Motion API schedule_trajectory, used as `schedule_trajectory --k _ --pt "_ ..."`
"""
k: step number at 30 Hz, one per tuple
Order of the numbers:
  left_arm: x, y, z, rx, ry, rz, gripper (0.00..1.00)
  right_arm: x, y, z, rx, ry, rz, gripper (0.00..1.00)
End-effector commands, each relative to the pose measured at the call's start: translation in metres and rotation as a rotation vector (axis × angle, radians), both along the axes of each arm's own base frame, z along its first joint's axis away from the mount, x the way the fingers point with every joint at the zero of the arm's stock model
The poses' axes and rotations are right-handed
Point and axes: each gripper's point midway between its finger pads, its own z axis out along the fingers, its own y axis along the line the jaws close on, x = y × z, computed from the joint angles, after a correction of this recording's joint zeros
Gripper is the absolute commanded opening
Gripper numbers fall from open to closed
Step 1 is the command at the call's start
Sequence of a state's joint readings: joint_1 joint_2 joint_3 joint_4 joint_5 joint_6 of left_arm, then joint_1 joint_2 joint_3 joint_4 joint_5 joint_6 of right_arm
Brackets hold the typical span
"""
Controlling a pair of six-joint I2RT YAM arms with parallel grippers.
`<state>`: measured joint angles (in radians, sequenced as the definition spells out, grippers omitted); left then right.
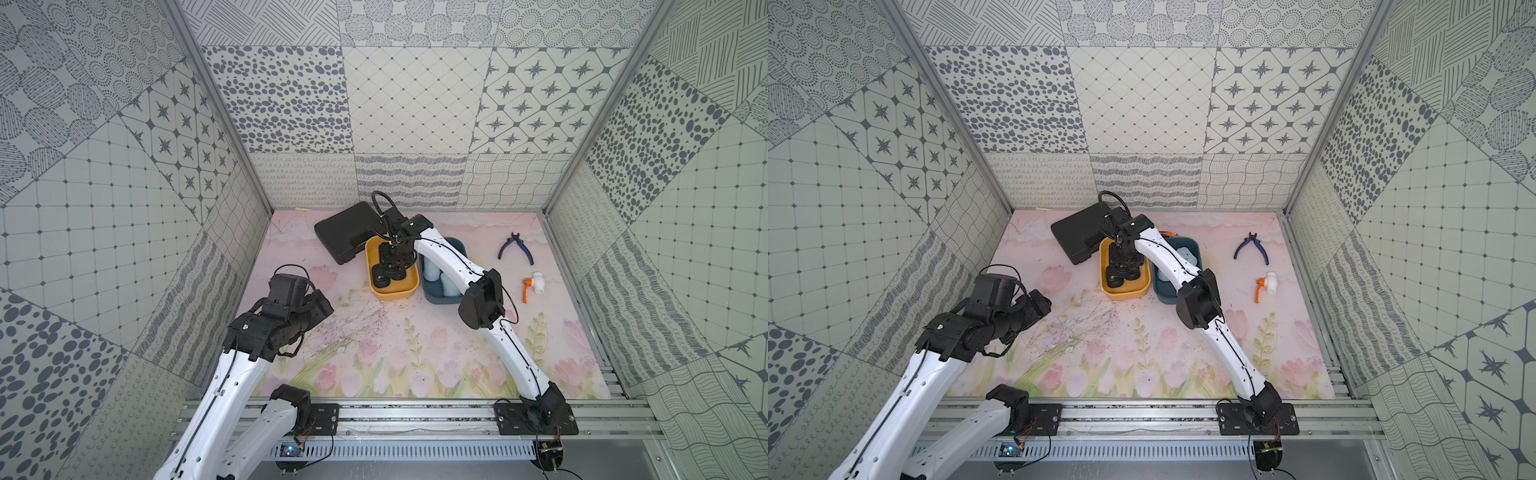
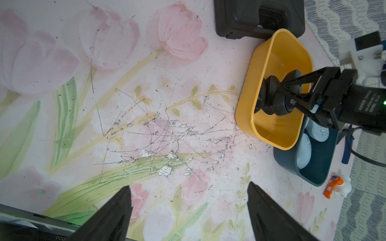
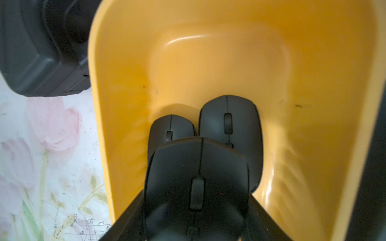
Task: Place the mice by color into the storage box
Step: Place the mouse in the storage box, then reset both arms
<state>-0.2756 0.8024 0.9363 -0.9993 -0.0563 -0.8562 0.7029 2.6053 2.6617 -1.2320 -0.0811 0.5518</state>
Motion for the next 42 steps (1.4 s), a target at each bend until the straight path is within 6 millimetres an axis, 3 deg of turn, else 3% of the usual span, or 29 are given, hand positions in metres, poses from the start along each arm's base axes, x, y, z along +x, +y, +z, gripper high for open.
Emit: schedule_trajectory --k 1,6,9,11,17,20,22,27,31,34,37,40,42 --pt "0.005 -0.004 -0.002 -0.009 -0.005 -0.017 0.90 0.006 0.014 -0.008 0.062 -0.004 0.070 0.75" --pt "0.018 -0.021 0.006 -0.039 -0.013 -0.104 0.90 0.015 0.006 -0.003 0.063 -0.026 0.068 0.79" --pt "0.027 -0.023 0.013 -0.024 -0.019 -0.125 0.91 0.020 -0.001 0.011 0.078 -0.041 0.054 0.79" --pt "0.033 -0.026 0.022 -0.015 -0.037 -0.151 0.91 0.020 -0.010 0.032 0.067 -0.077 0.053 0.79" --pt "0.055 -0.045 0.069 -0.014 -0.130 -0.293 0.97 0.020 -0.053 0.146 0.034 -0.383 0.055 0.83" --pt "0.069 -0.042 0.082 0.030 -0.154 -0.286 0.97 0.010 -0.087 0.197 0.015 -0.558 0.032 0.86" --pt "0.080 -0.044 0.079 0.029 -0.169 -0.277 0.99 0.000 -0.118 0.211 0.003 -0.651 -0.020 0.96" --pt "0.096 -0.060 0.052 0.002 -0.257 -0.352 0.99 -0.034 -0.204 0.205 -0.010 -0.858 -0.195 0.99" --pt "0.101 -0.052 0.033 0.095 -0.357 -0.367 1.00 -0.059 -0.278 0.187 -0.054 -0.898 -0.356 0.99" --pt "0.108 -0.043 0.019 0.142 -0.443 -0.333 1.00 -0.071 -0.320 0.174 -0.162 -0.916 -0.417 0.99" --pt "0.115 -0.044 -0.005 0.177 -0.443 -0.355 1.00 -0.079 -0.346 0.160 -0.273 -0.978 -0.432 0.99" --pt "0.124 -0.047 -0.031 0.232 -0.413 -0.417 0.99 -0.081 -0.363 0.141 -0.251 -1.037 -0.464 0.99" --pt "0.131 -0.046 -0.034 0.266 -0.461 -0.431 0.99 -0.080 -0.377 0.128 -0.234 -1.049 -0.516 0.99"
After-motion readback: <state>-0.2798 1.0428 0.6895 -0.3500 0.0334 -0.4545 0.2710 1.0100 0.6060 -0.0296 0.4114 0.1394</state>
